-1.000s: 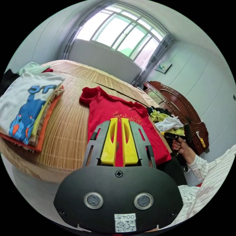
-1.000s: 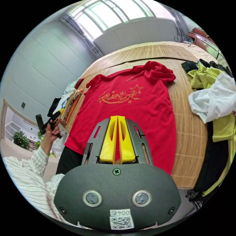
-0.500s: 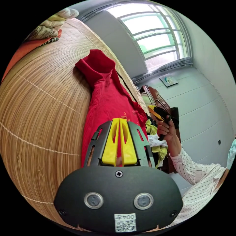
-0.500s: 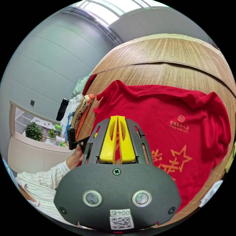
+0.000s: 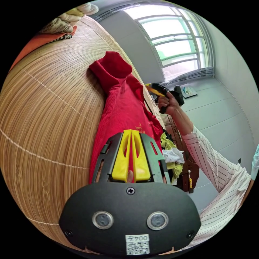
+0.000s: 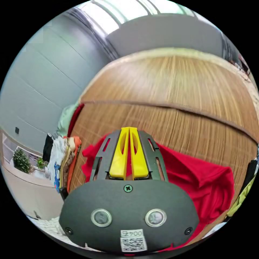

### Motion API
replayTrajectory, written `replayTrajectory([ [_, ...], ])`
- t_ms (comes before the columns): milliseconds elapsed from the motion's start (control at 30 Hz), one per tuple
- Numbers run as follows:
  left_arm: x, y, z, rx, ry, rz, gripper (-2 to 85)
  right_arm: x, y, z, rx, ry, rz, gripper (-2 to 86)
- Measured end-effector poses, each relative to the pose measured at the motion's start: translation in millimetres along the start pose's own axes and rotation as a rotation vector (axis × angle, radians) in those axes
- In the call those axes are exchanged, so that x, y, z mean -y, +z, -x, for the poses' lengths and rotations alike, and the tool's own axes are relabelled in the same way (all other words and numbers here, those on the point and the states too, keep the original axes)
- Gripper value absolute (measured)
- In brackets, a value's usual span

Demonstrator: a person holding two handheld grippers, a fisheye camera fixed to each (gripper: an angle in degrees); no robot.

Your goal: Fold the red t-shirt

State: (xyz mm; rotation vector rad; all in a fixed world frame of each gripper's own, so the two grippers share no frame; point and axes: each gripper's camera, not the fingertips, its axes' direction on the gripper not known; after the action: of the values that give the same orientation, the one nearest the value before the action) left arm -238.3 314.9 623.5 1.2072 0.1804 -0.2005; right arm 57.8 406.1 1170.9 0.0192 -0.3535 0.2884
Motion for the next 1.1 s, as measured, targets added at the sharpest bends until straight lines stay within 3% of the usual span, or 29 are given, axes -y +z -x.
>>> replayTrajectory([
  [33,2.3,0.5,1.4,-0.001,-0.002,0.001,0.0,1.6,-22.1,7.1,-0.007,-0.051,-0.112,-0.7],
  [100,5.4,0.9,3.0,-0.003,-0.003,0.0,0.0,2.8,-33.5,15.3,-0.075,-0.148,-0.06,-0.7],
  [167,8.4,1.6,4.0,-0.002,-0.002,0.0,0.0,-11.4,-31.3,10.0,-0.215,-0.237,0.155,-0.7],
  [300,15.2,3.8,6.4,-0.004,-0.002,0.0,0.1,-59.1,-23.0,-31.6,-0.389,-0.257,0.39,-0.8],
  [433,21.5,7.0,7.9,0.004,-0.005,0.001,0.1,-82.2,-14.2,-92.4,-0.246,-0.124,0.514,-0.8],
  [533,25.8,9.9,9.0,0.006,-0.007,0.002,0.1,-73.0,1.4,-121.3,-0.359,-0.02,0.498,-0.8],
  [600,28.5,12.1,9.3,0.01,-0.01,0.005,0.1,-63.7,-15.2,-129.0,-0.463,0.065,0.288,-0.8],
  [667,31.2,14.6,9.5,0.018,-0.016,0.008,0.1,-71.5,-53.7,-127.9,-0.343,0.118,0.016,-0.8],
  [733,34.5,17.8,9.5,0.022,-0.02,0.01,0.1,-91.2,-75.5,-127.7,-0.261,0.146,-0.097,-0.8],
  [800,36.7,20.2,8.8,0.025,-0.021,0.01,0.1,-119.0,-89.8,-128.5,-0.165,0.171,-0.114,-0.8],
  [933,41.4,25.3,7.2,0.023,-0.027,-0.003,0.1,-230.1,-102.7,-117.4,0.283,0.119,-0.115,-0.8],
  [1100,47.0,31.6,3.8,0.007,-0.055,-0.025,0.3,-374.0,-58.8,-148.8,0.578,0.36,-0.091,-0.8],
])
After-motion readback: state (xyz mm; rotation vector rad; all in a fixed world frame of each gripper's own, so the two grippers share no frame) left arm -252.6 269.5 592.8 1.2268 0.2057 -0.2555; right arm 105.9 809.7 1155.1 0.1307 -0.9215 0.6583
